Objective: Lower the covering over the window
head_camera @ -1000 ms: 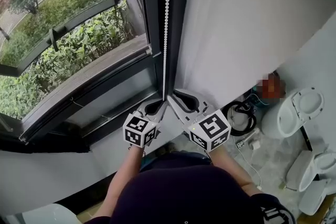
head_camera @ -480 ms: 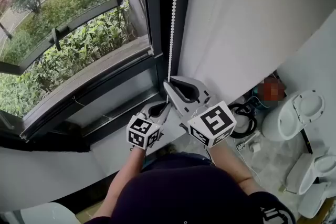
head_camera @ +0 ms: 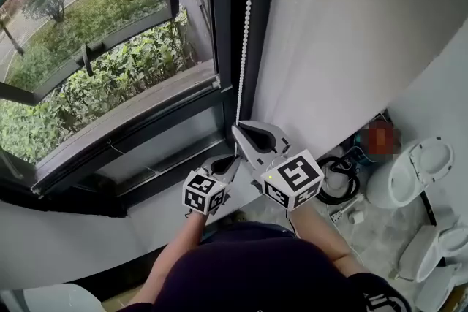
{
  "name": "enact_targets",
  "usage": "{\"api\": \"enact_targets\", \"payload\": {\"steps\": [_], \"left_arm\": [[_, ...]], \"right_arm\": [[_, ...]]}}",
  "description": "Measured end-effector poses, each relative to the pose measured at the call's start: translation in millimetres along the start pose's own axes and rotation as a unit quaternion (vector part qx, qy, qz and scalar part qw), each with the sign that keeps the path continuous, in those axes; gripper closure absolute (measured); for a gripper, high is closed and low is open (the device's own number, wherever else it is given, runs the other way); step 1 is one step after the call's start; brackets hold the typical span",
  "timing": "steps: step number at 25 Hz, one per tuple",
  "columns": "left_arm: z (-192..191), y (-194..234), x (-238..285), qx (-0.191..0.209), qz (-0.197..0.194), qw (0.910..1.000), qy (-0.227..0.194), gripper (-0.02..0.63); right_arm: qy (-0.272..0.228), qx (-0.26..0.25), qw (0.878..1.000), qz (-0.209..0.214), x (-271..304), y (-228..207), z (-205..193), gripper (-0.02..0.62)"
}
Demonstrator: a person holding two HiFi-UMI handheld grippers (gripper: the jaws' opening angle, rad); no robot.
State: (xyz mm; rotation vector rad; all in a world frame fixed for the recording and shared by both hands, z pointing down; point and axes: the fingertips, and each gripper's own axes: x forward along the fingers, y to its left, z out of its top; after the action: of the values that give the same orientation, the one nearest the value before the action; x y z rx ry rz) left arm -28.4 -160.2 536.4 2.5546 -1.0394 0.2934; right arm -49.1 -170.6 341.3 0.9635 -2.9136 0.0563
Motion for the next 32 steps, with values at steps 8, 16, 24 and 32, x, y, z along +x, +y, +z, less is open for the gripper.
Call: {"api": "enact_targets", "payload": {"steps": [8,16,24,32], "left_arm": [[-52.1,8.1,15.1,-0.016,-0.007,0.9987,0.049,0.594],[-89.7,15.3,16.7,-0.046,-0.002,0.9941,0.098,0.594],[-104.3,11.6,16.3,-0.044,-0.007,0.9931,0.108,0.592],[-2.6,17.6,-32.2,-0.008,0.037,0.9992,-0.016,0.474]], "right_arm": [[0.061,-0.021,0.998,0.002,12.5,1.4,-49.8,0.581],[0.106,0.011,0.994,0.011,18.8,0.1,-93.3,0.581],[0.122,0.003,0.992,0.013,22.2,0.0,-106.8,0.581],[0.114,0.001,0.994,0.007,21.6,-6.1,-106.7,0.581]]}}
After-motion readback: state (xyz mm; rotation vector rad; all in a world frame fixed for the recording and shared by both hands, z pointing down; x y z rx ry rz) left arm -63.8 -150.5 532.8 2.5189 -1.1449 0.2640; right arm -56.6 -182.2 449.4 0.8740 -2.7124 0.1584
